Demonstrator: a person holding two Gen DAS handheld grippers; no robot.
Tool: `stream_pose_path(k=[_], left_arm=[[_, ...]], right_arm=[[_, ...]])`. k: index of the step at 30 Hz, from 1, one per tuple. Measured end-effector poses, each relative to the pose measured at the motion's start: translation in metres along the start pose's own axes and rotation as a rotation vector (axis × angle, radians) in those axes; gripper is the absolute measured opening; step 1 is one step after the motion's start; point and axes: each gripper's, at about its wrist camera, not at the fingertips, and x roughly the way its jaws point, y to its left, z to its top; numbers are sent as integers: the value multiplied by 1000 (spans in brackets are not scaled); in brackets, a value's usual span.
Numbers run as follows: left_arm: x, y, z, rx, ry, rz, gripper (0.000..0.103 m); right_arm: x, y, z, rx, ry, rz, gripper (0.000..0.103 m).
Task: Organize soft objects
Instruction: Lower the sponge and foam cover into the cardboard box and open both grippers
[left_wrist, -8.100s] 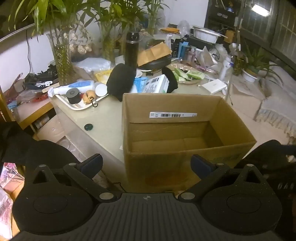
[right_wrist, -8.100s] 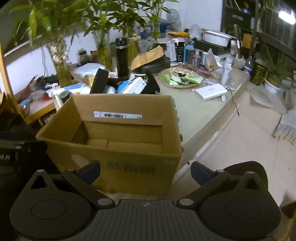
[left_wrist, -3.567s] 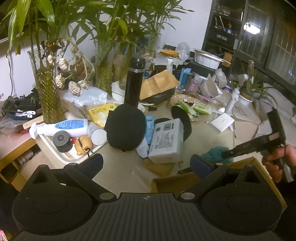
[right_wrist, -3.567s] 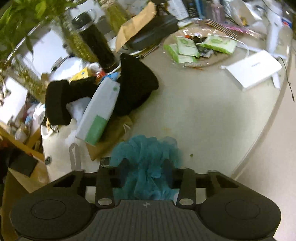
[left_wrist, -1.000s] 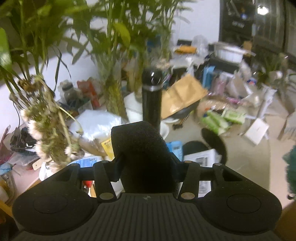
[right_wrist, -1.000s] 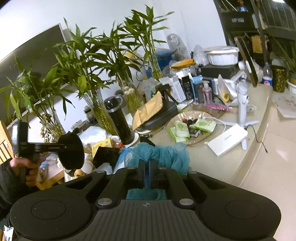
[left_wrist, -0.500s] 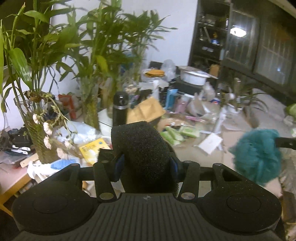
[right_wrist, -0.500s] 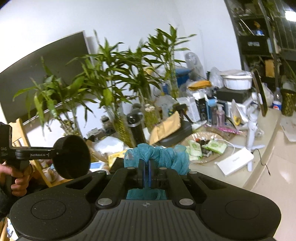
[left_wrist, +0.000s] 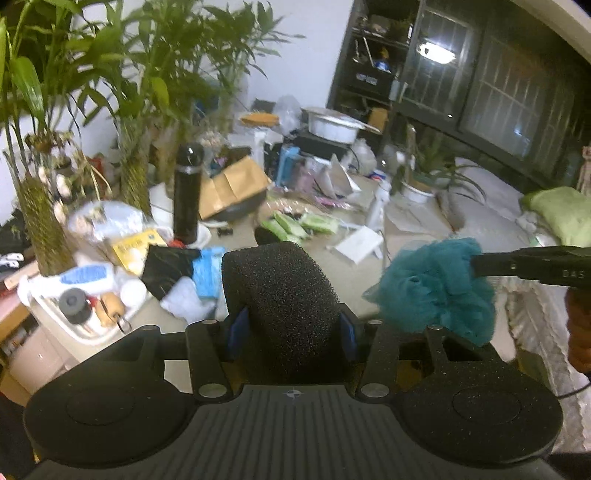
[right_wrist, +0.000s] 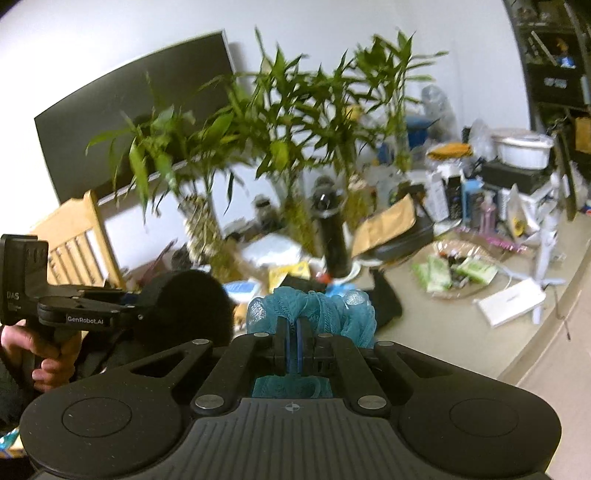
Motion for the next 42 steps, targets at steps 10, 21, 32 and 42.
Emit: stream_pose_path(k=[10, 21, 32, 42], left_arm=[[12, -1, -35, 9, 80, -47, 49], [25, -10, -48, -64, 137, 41, 49], [45, 4, -51, -408, 171, 87, 66], [28, 5, -52, -355, 113, 66, 83]], right_arm=[[19, 8, -38, 47, 105, 54, 6], [31, 12, -46, 62, 146, 45, 6], [44, 3, -52, 121, 181, 35, 14], [34, -11, -54, 162, 102, 58, 102]])
